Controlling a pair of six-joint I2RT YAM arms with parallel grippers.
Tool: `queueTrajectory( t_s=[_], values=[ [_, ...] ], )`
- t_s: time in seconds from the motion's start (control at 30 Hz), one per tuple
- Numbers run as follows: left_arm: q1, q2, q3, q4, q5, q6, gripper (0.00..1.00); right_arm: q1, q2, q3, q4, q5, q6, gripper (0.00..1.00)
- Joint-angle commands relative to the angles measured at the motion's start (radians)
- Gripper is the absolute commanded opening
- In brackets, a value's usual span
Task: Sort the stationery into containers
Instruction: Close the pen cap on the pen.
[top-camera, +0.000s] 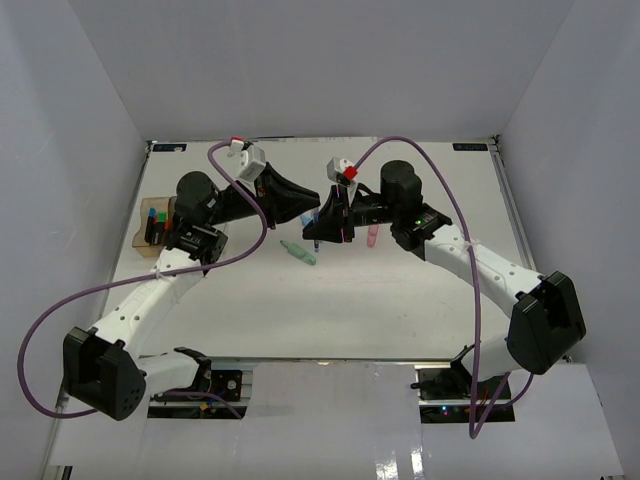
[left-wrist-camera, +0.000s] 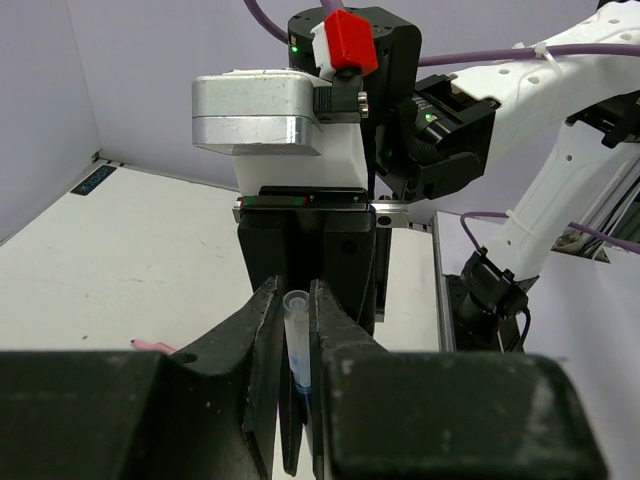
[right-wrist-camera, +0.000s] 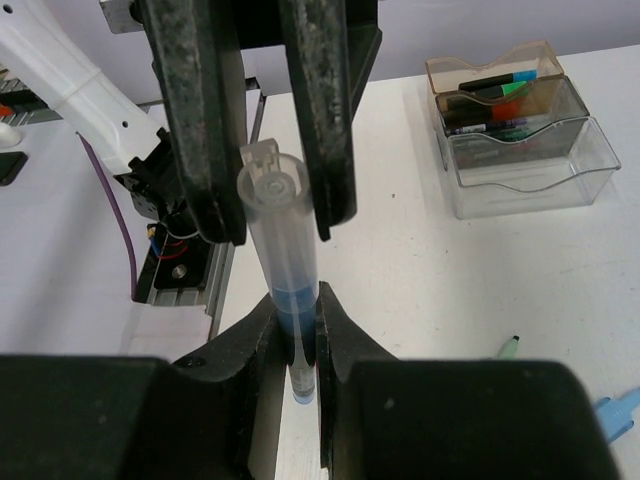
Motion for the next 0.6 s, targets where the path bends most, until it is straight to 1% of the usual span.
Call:
queueTrajectory(
  t_s=[0.0, 0.17, 0.33, 0.4, 0.57],
  values=[
    [-0.019, -0.026, -0.05, -0.086, 0.018, 0.027, 0.07, 0.001, -0.064, 0.054, 0.073, 0.023, 0.0, 0.08],
    [-0.019, -0.091, -0.11, -0.1, -0.019, 0.033, 0.06, -0.008, -0.084, 0.052, 0.104, 0.037, 0.011, 0.08],
    [-0.019, -0.117, -0.182, -0.01, -0.028, -0.032, 0.06, -0.012, -0.09, 0.051, 0.15, 0.034, 0.04, 0.08],
    [-0.019, -0.112, -0.191, 0.019, -0.019, -0.045, 0.06, -0.01, -0.093, 0.048, 0.175, 0.034, 0.057, 0.08],
    [-0.02, -0.097, -0.188, 0.003, -0.007, -0.05, 0.06, -0.012, -0.099, 0.055, 0.184, 0.04, 0.062, 0.08]
  ],
)
